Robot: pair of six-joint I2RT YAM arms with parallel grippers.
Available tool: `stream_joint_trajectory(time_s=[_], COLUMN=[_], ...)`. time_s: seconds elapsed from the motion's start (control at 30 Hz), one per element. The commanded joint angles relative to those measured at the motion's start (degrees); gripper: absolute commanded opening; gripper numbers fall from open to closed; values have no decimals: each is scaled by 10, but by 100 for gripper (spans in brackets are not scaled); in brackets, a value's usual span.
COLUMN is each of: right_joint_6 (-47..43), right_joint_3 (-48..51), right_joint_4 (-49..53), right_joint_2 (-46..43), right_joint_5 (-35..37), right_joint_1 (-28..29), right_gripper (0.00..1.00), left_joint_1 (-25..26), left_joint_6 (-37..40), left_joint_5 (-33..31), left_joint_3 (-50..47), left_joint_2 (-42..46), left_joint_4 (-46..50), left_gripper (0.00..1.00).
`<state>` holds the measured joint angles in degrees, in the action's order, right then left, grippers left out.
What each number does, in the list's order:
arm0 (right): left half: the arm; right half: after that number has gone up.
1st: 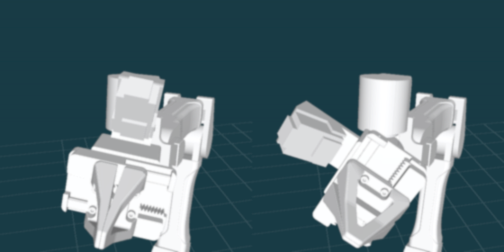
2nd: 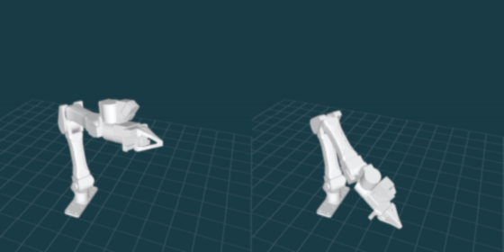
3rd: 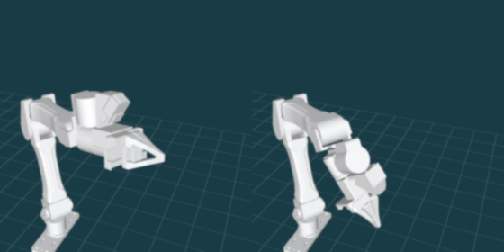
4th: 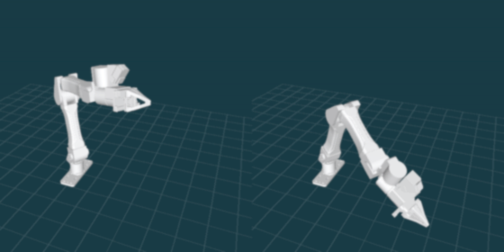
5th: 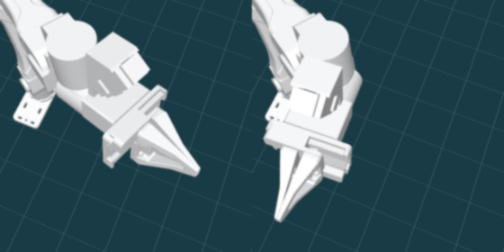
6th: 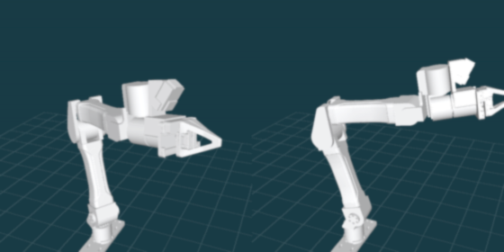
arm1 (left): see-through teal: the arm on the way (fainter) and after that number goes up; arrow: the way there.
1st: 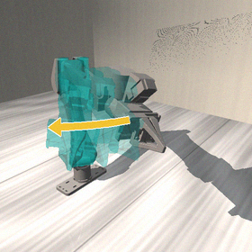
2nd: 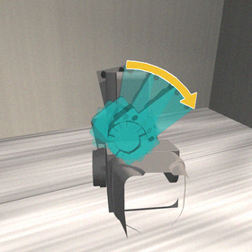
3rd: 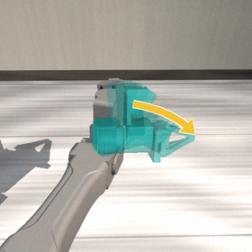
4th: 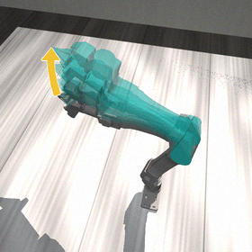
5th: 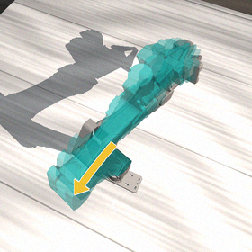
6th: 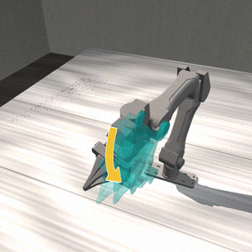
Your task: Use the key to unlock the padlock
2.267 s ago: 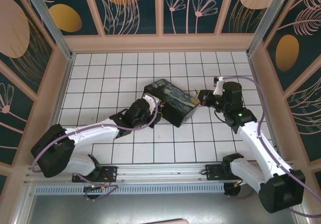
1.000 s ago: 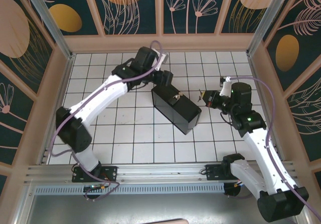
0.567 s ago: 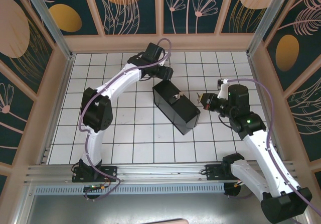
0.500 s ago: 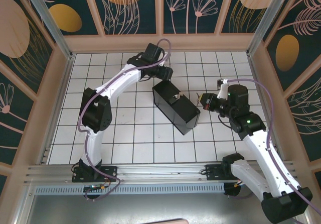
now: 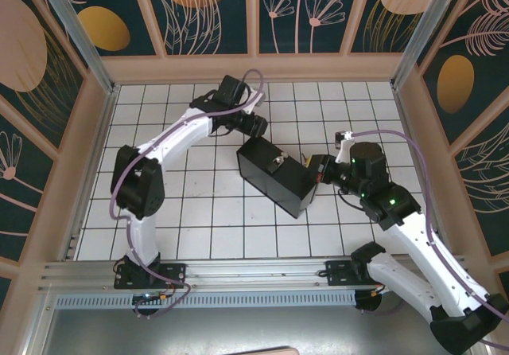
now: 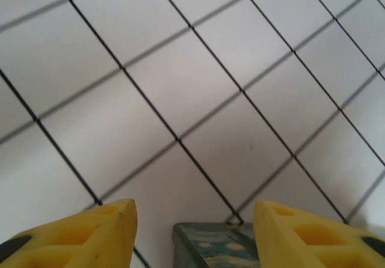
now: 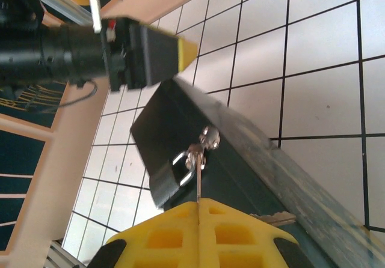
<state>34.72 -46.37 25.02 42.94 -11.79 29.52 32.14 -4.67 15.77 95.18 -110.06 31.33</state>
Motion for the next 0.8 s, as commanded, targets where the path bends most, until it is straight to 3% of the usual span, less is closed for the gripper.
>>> stream_joint_trajectory(time_s=[0.0, 0.13, 0.43, 0.57, 0.77], right_joint_6=[10, 13, 50, 70, 106], right_joint_3=[-26, -30, -15, -3, 24], right_joint_4=[11, 4, -11, -12, 18], right_joint_2=[-5, 4, -10, -14, -33], right_joint_5=[12, -4, -24, -79, -124], right_joint_1=[7, 23, 74, 101, 190], right_gripper=[0, 0, 0, 0, 0], left_joint_1=[3, 2, 4, 3, 0], left_joint_6=[12, -12, -63, -68, -56], left_joint_5=[8, 15, 114, 70, 22], left_joint_3=[-80, -137, -280, -283, -210], left_joint_2=[44, 97, 223, 231, 177], left_joint_4=[45, 32, -17, -15, 3], left_gripper=[53, 53, 46, 54, 59])
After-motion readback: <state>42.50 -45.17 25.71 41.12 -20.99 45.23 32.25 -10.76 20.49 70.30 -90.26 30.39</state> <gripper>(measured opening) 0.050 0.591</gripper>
